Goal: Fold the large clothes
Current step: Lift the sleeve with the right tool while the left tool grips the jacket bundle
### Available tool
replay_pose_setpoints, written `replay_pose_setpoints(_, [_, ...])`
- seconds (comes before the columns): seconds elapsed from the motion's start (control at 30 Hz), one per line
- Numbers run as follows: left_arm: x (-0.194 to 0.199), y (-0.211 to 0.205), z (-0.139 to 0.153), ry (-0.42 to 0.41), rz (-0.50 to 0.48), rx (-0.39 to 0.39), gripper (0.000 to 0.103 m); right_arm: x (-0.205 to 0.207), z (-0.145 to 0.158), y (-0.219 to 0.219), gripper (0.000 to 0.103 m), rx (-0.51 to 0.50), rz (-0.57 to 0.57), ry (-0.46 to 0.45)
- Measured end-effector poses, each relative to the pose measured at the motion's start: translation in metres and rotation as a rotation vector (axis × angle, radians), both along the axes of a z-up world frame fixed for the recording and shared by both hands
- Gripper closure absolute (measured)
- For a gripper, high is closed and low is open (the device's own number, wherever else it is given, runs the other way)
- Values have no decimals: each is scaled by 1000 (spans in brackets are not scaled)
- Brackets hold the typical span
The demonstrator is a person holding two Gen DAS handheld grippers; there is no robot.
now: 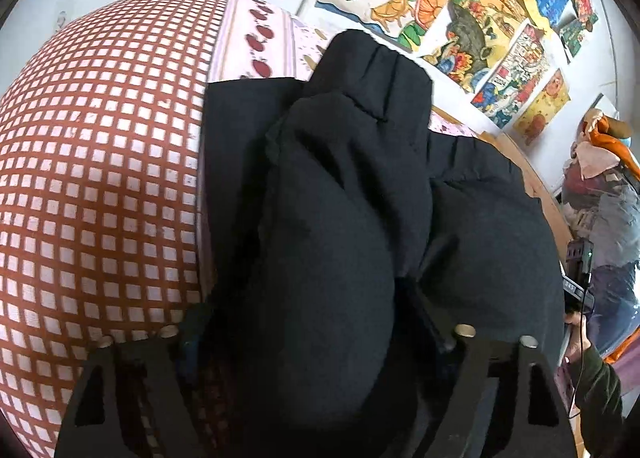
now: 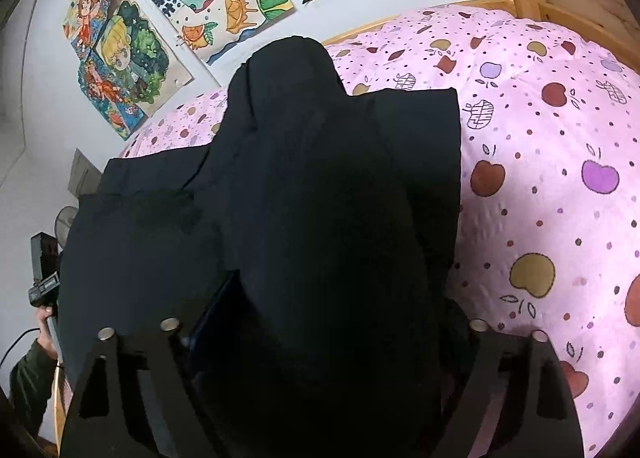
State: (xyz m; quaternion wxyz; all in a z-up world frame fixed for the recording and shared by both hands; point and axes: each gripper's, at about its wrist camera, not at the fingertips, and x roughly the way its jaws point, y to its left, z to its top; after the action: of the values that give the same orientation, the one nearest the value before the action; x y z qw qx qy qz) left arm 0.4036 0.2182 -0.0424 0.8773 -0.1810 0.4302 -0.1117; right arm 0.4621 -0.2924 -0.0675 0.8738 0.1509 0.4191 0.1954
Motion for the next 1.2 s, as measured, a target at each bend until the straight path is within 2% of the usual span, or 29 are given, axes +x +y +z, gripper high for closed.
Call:
replay_pose_setpoints(0.07, [-2,-3,4,-1,6,11,43,-3,4,1,39,-6,0,-15])
replay_pose_setpoints(0.1, [-2,-8,6,-2,10,27,45,-5,6,2,41,-13,0,-23])
replay_pose_setpoints(0.17, [-3,-16,13,-4,21,69,54,-10,13,3,54,-32,-5,-44])
replay_pose_setpoints(0.27, [-6,-26,20,-15,39,111,65,-17,24,2,68,-34,-7,-63])
replay_pose_setpoints(0.33, [-9,-33,25,-31,55,136,70,-20,29,1,74,-25,-5,-74])
replay_pose_setpoints(0.47, [-13,-37,28,-55,84,146,79,-23,32,2,77,-21,-20,-91])
replay_pose_setpoints(0.67, [-28,-35,39,-98,114,142,87,-33,39,-2,84,12,-66,-135])
replay_pose_setpoints(0.87, [-56,-38,67,-144,109,150,89,-52,58,-9,88,46,-100,-165])
replay_pose_setpoints(0.97, [-70,-43,84,-168,95,148,89,-59,66,-12,90,54,-111,-151])
replay_pose_setpoints(1.03, [-77,-47,91,-178,91,163,89,-65,72,-8,91,75,-84,-148])
replay_pose_setpoints(1.13, [-88,-47,95,-177,104,159,89,-79,83,9,92,5,-45,-171])
replay_pose_setpoints(1.2, [-95,-44,97,-178,119,138,89,-86,89,9,92,40,-45,-169])
